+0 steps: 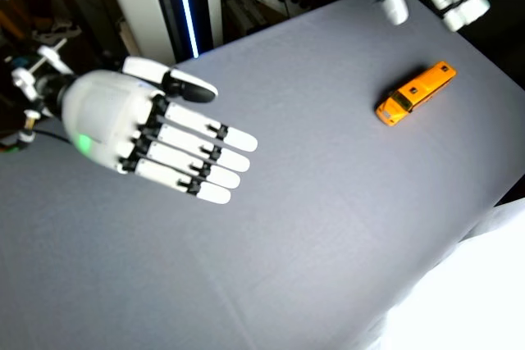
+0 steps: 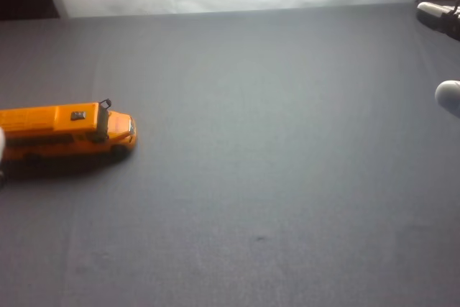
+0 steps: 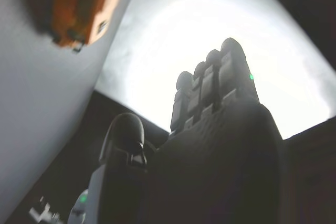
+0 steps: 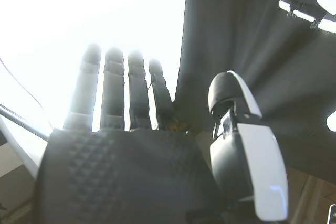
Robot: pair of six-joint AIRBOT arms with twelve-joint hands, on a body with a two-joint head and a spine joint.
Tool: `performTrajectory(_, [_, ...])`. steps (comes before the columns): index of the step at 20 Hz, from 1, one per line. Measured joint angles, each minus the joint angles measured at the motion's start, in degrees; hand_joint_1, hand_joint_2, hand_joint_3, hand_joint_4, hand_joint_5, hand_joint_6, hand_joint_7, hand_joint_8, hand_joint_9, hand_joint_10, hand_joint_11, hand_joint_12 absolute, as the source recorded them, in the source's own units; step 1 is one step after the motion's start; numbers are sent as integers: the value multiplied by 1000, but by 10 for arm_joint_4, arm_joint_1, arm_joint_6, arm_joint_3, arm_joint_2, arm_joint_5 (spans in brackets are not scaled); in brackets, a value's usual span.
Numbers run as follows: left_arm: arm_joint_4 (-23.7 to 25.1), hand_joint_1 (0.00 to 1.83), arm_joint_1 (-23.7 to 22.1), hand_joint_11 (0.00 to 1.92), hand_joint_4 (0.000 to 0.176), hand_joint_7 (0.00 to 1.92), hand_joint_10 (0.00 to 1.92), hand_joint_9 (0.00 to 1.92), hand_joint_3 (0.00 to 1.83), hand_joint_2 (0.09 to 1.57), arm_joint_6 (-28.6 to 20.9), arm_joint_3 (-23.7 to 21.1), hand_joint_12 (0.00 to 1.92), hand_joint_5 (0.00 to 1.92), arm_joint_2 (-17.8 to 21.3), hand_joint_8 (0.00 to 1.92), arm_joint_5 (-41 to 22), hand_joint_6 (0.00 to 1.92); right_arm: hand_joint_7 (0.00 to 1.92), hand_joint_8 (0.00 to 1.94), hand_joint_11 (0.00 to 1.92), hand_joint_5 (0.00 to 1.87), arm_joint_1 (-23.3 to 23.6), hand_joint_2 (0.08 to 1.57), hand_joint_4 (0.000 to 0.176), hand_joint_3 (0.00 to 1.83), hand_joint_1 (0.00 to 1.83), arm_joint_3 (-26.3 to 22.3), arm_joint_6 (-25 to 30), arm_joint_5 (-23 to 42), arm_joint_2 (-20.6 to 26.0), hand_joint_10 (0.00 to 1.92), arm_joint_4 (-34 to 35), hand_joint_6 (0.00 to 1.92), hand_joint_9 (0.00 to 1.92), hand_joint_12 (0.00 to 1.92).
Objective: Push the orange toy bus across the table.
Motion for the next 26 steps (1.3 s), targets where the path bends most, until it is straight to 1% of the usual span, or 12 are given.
performTrajectory(2, [-31, 0, 8, 1, 0, 83, 5, 20, 212, 1571, 15, -1, 0, 113, 0, 6, 2, 1, 268, 3, 158, 191, -2, 1342, 0, 1, 279, 0, 1, 1, 0, 5, 1, 0, 254, 189])
performTrajectory(4, [-67, 0, 13, 17, 0, 121, 11, 49, 245, 1571, 18, 7, 7, 149, 0, 13, 15, 10, 254, 0, 164, 194, -4, 1345, 0, 2, 246, 0, 2, 1, 0, 2, 2, 1, 250, 186])
performTrajectory(5, [-75, 0, 13, 23, 0, 124, 10, 51, 243, 1571, 19, 14, 10, 157, 0, 12, 23, 12, 264, 4, 162, 196, -4, 1344, 0, 2, 253, 0, 2, 2, 0, 4, 2, 1, 257, 183])
performTrajectory(7, [-90, 0, 13, 34, 0, 116, 4, 46, 181, 1571, 22, 23, 15, 153, 0, 4, 42, 4, 264, 2, 142, 193, -4, 1343, 0, 1, 248, -2, 3, 4, 0, 2, 1, 0, 246, 166])
performTrajectory(9, [-106, 0, 13, 52, 0, 118, 6, 56, 192, 1571, 30, 25, 22, 157, -1, 3, 61, 4, 273, 3, 152, 200, -4, 1337, 0, 0, 262, -3, 3, 6, -1, 2, 1, 3, 251, 156])
performTrajectory(12, [-121, 0, 13, 68, 0, 115, 8, 74, 227, 1571, 31, 50, 28, 157, -2, 0, 100, 2, 275, 2, 169, 209, -4, 1339, 0, 1, 230, -4, 3, 6, -2, 3, 1, 5, 257, 156])
performTrajectory(14, [-131, 0, 13, 70, 0, 136, 5, 84, 208, 1571, 31, 61, 28, 178, -5, 4, 112, 5, 278, 2, 169, 218, -4, 1330, 0, 0, 253, -4, 3, 6, -2, 1, 0, 5, 256, 149])
performTrajectory(15, [-134, 0, 13, 68, 0, 142, 4, 87, 169, 1571, 31, 67, 27, 182, -9, 4, 127, 5, 291, 7, 173, 226, -4, 1326, 0, 0, 253, -4, 3, 7, -2, 6, 1, 7, 268, 148])
performTrajectory(17, [-135, 0, 13, 74, 0, 145, 4, 91, 185, 1571, 27, 75, 28, 187, -12, 4, 153, 5, 335, 3, 209, 247, -4, 1327, 0, 1, 260, -4, 6, 11, -6, 3, 2, 3, 306, 130])
performTrajectory(21, [-138, 0, 12, 70, 0, 141, 2, 83, 36, 1562, 24, 89, 20, 164, -13, 0, 171, 0, 346, 3, 228, 256, -4, 1337, 0, 3, 245, -4, 7, 10, -10, 2, 0, 3, 316, 119])
performTrajectory(23, [-146, 0, 0, 65, 0, 152, 7, 96, 23, 1551, 22, 102, 18, 152, -22, 4, 183, 0, 349, 3, 222, 255, -4, 1317, 0, 0, 237, -4, 8, 11, -10, 3, 0, 1, 319, 115])
performTrajectory(26, [-137, 0, -19, 56, 0, 135, 4, 86, 24, 1565, 22, 114, 14, 157, -34, 2, 209, 7, 350, 2, 236, 265, -4, 1313, 0, 0, 252, -4, 9, 11, -10, 3, 0, 3, 323, 111])
